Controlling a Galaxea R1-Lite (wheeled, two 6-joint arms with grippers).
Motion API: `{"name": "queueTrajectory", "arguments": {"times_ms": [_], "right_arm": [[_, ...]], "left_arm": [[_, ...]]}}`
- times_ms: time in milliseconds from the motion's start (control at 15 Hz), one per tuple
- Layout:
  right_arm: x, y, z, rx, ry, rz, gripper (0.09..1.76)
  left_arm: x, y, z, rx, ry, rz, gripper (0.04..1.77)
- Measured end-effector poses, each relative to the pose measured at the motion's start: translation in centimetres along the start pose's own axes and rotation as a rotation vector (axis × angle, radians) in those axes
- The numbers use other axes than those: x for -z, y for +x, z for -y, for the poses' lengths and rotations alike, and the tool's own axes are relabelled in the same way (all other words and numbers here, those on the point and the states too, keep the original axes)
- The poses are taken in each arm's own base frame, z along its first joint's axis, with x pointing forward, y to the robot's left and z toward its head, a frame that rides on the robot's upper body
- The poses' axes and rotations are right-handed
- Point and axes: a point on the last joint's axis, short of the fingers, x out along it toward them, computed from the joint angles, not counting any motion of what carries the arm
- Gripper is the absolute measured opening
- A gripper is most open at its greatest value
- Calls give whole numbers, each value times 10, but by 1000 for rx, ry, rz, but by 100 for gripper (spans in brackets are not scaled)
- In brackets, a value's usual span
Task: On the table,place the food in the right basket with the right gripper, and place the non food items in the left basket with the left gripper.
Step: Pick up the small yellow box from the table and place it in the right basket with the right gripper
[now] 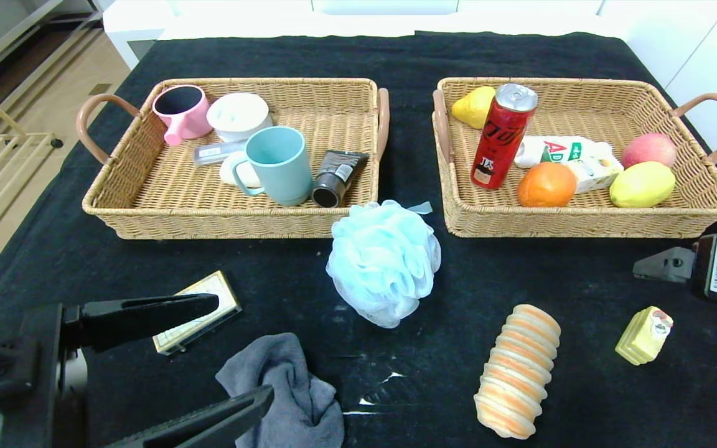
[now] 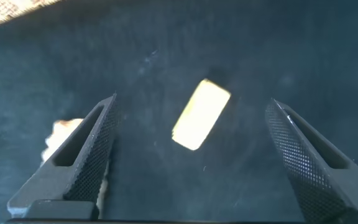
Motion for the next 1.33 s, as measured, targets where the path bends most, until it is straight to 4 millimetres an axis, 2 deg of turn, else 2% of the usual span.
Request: {"name": "queueTrajectory", "arguments": {"times_ms": [200,600,1067,1333], "right_arm": [[1,2,4,-29,99,-72,170],[-1,26,12,18,251,-151,171],[3,55,19,57,298,-259,171],[5,62,22,66,306,-280,171]], "left_arm": [[1,0,0,0,-1,-3,172],[2,1,0,1,0,-9,172],[2,1,0,3,9,-10,172],[3,1,0,3,9,-11,172]]}}
